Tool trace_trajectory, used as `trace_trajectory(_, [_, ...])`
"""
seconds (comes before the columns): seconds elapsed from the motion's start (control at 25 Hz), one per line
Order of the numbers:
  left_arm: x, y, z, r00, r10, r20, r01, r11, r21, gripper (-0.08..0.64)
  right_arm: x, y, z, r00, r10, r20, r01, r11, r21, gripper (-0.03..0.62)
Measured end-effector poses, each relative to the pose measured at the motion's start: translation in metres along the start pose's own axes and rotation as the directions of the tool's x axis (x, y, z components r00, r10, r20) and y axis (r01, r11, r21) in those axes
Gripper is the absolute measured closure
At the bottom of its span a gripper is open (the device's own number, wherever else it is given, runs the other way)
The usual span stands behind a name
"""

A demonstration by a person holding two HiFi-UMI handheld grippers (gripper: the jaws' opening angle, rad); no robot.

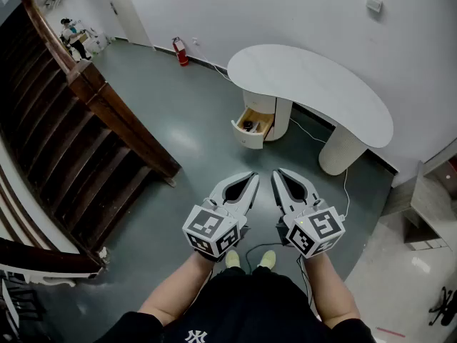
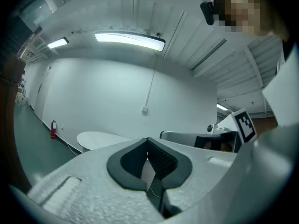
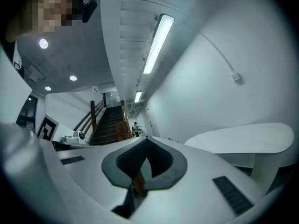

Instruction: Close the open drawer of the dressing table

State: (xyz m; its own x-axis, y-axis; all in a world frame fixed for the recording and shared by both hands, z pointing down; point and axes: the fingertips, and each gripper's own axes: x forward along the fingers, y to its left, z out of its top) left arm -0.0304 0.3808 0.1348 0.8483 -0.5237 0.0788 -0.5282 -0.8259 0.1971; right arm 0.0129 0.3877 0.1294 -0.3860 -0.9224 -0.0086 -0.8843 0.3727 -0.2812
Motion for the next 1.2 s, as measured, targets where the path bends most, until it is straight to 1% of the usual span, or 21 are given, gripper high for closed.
trace_trajectory(0.32, [0.002,-0.003,-0.003,1.000,0.004,-0.001,-0.004,1.000,-0.001,0.551,-0.003,-0.003,0.000,1.000,-0.001,0.002,0.001,1.000,0.001,0.578])
trace_trajectory(0.48, [-0.001,-0.005,-0.003,1.000,-0.008,-0.004,0.008,1.000,-0.006,0.551,-0.006,0.000,0.002,1.000,-0.004,0.014,0.004,1.000,0.016,0.578])
trace_trajectory(0.56, [-0.005,0.002,-0.002,1.000,-0.010,-0.002,0.010,1.000,-0.011,0.551,-0.002,0.005,0.001,1.000,0.008,0.027,-0.009,0.999,0.035,0.577])
trace_trajectory(0.68, [-0.007,0.015,-0.002,1.000,0.021,0.009,-0.020,1.000,-0.010,0.551,0.011,0.007,-0.002,0.998,0.051,0.034,-0.053,0.997,0.061,0.577])
trace_trajectory(0.76, [0.000,0.008,-0.009,1.000,0.025,0.001,-0.025,1.000,-0.013,0.551,0.003,0.000,-0.002,0.998,0.049,0.026,-0.051,0.996,0.070,0.577])
trace_trajectory(0.88, [0.015,-0.010,-0.019,1.000,0.008,-0.012,-0.008,1.000,-0.025,0.551,-0.016,-0.016,-0.001,0.999,0.025,0.020,-0.027,0.997,0.075,0.577])
trace_trajectory(1.0, [0.025,-0.019,-0.023,1.000,0.005,-0.011,-0.006,1.000,-0.024,0.551,-0.024,-0.027,0.001,1.000,0.019,0.022,-0.021,0.997,0.071,0.577])
trace_trajectory(1.2, [0.040,-0.023,-0.028,0.999,0.041,-0.005,-0.041,0.999,-0.031,0.551,-0.031,-0.047,0.003,0.999,0.037,0.021,-0.038,0.996,0.075,0.577])
